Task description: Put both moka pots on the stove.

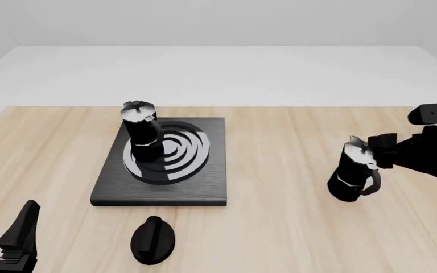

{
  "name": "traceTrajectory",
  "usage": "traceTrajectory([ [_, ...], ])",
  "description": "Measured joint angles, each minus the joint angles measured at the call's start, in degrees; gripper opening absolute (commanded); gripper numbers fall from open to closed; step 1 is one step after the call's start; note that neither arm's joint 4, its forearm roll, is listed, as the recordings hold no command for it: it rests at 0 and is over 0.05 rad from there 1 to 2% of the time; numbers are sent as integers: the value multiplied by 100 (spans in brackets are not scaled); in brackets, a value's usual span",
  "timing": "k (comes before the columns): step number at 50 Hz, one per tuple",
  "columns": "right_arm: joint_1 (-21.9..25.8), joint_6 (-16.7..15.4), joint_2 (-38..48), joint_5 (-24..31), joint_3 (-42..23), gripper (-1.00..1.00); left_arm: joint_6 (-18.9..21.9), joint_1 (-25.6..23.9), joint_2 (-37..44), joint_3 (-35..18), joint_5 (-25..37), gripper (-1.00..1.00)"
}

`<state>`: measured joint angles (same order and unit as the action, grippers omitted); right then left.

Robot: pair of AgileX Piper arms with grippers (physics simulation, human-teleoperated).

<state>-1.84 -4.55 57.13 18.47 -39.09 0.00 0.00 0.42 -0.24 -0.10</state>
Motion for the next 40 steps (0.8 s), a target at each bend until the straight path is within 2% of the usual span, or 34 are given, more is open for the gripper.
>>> traceTrajectory([
  [40, -63, 102, 1018, -807, 354, 100, 0, 0, 0, 0, 0, 100],
])
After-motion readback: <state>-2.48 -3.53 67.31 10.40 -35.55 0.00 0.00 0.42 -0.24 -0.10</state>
